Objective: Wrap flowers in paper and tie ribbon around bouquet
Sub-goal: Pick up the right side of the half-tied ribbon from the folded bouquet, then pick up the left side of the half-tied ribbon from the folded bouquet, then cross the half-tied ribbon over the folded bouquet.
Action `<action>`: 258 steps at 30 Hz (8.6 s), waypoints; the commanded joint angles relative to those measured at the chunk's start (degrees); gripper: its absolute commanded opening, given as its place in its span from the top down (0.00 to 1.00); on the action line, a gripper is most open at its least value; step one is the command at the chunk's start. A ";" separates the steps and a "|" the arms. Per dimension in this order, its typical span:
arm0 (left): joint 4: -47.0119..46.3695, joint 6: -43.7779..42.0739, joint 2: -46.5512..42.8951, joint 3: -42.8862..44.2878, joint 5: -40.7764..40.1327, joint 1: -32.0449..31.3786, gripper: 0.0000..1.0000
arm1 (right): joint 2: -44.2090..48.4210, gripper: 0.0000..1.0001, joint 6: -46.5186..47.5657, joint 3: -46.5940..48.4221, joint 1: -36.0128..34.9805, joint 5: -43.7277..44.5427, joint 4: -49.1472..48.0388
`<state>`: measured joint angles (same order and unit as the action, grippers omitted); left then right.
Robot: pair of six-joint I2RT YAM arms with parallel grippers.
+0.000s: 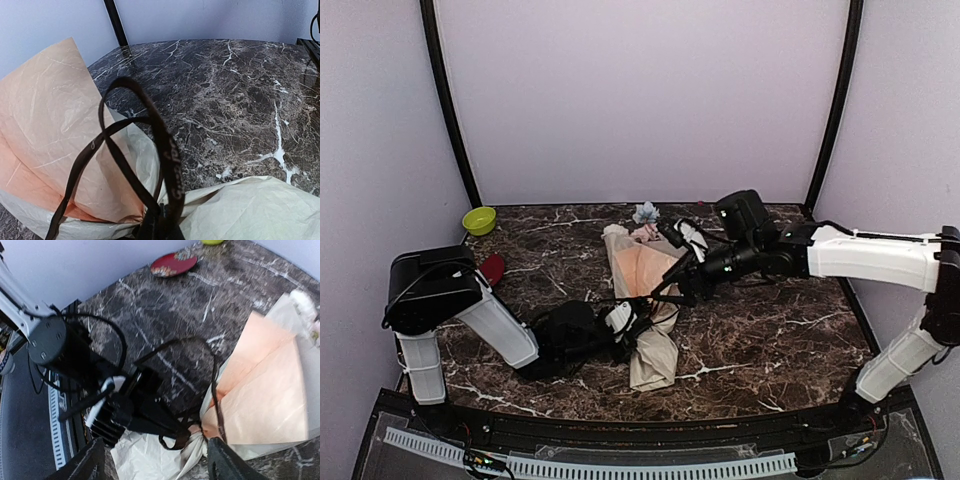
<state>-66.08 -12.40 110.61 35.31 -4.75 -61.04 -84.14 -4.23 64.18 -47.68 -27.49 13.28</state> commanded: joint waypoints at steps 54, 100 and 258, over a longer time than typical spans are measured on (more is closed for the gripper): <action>75.48 34.82 -33.90 8.28 -0.26 23.39 0.28 | -10.44 1.00 -3.79 -4.32 1.33 -0.66 -10.83; 78.27 -3.16 -9.84 46.01 37.47 -4.21 1.00 | -11.63 1.00 -5.47 3.96 1.53 0.27 -2.16; 18.97 6.76 -13.84 0.79 22.30 7.42 1.00 | -23.24 0.83 4.16 1.43 3.73 -22.52 1.23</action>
<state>-49.91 -3.70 99.20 37.41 17.98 -53.74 -106.32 -2.94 64.77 -44.18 -47.24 12.86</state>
